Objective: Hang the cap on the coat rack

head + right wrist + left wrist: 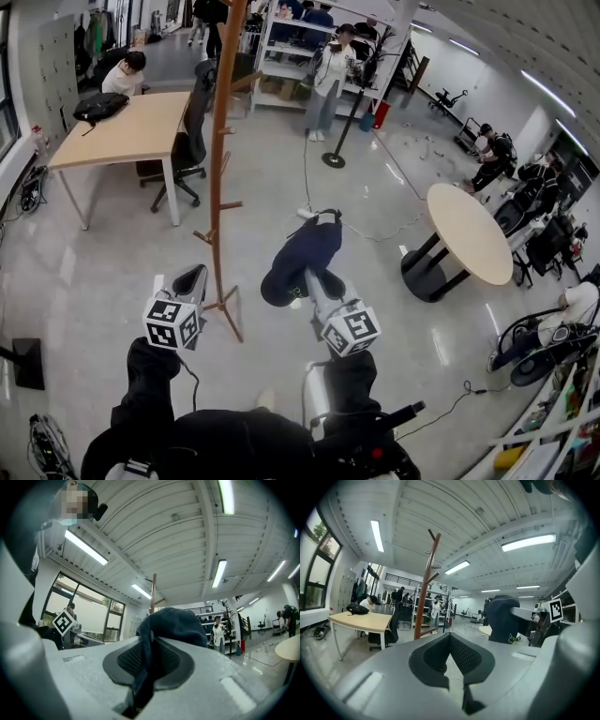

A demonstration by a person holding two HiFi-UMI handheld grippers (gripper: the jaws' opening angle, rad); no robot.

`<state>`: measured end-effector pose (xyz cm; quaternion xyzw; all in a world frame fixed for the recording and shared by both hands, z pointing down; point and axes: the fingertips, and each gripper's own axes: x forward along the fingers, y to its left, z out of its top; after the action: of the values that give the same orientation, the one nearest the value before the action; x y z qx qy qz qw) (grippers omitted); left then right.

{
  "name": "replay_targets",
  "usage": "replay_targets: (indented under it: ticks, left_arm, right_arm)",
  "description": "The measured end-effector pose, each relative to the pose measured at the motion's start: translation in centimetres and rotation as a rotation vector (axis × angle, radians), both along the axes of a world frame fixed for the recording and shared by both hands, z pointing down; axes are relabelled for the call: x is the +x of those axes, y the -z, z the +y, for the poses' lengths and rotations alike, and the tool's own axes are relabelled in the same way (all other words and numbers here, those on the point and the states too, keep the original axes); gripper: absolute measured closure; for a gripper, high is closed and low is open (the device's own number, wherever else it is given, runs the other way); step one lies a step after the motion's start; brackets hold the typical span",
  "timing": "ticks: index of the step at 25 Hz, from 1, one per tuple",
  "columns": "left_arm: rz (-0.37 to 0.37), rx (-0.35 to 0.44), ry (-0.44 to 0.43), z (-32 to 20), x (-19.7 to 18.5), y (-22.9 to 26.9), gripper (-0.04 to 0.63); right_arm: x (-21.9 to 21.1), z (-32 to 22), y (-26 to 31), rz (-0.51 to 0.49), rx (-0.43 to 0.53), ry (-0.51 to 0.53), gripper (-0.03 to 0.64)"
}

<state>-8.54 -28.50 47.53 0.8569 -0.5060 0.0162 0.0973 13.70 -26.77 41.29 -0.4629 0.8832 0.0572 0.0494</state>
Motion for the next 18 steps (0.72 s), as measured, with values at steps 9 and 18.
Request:
replay_targets:
  ticks: [9, 18]
  left_arm:
    - [0.001, 0.008, 0.060, -3.6, 4.5, 0.2, 0.594]
    - [-0.015, 0.016, 0.082, -5.8, 6.8, 0.9, 0.594]
  right_arm:
    - [4.1, -4.3, -0.1, 0.004, 0.009, 0.071, 0.578]
    - [7.0, -7.6, 1.2, -0.003, 0.040, 0.088, 0.578]
